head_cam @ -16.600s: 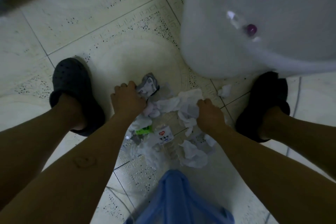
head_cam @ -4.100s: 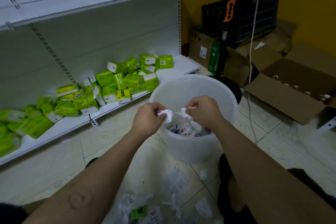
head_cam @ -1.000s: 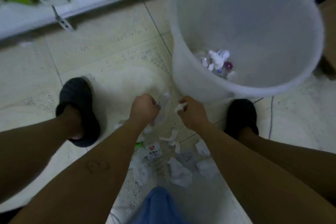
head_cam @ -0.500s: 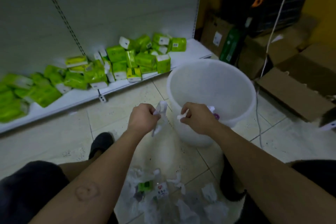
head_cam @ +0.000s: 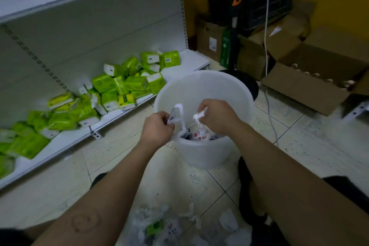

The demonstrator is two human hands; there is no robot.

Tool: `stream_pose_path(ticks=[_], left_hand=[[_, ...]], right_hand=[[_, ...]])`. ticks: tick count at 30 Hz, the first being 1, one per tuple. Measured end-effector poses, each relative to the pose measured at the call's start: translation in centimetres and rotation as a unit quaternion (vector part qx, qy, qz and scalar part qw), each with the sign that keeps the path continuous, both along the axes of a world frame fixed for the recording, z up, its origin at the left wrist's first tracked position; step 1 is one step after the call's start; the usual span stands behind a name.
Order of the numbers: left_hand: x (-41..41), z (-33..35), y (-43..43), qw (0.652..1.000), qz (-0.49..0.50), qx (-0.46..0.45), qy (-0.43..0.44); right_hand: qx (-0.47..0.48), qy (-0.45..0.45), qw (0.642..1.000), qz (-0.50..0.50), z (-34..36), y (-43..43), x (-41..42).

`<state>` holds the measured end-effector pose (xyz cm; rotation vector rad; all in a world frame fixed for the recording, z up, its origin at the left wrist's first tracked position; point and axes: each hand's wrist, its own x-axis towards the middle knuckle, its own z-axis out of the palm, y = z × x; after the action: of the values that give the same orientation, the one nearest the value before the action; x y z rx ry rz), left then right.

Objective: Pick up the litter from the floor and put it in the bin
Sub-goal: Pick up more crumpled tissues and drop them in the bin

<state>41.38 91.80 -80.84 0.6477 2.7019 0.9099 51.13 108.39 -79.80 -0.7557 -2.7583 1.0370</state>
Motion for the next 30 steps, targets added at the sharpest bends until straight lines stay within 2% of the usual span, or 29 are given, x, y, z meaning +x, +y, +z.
stream_pose_path(ticks=[5,10,14,26,30], left_hand=[[-1.6,-1.1,3.7,1.0,0.002,-0.003,0.019],[-2.0,-2.5,4.7,1.0,-0.001,-0.029,0.012],[-1.0,-3.2,3.1,0.999,-0.012,-0.047,0.002],[4.3,-4.9,-7.5,0.996,-0.046,-0.076,-0.02],[5.8,-7.8,-12.5,0.987,-0.061,-0.13,-0.069]], right_hand=[[-0.062,0.012,0.998,-0.019,-1.5,0.9,-1.0],[-0.082,-0.091,0.992,0.012,-3.3,1.7,-0.3],[-0.087,-0.121,0.989,0.021,-3.3,1.0,0.1],[0.046,-0.12,0.982,0.136,-4.0,-8.3,3.7],[0.082,-0.21,0.953,0.203,-5.9,-10.5,4.9]])
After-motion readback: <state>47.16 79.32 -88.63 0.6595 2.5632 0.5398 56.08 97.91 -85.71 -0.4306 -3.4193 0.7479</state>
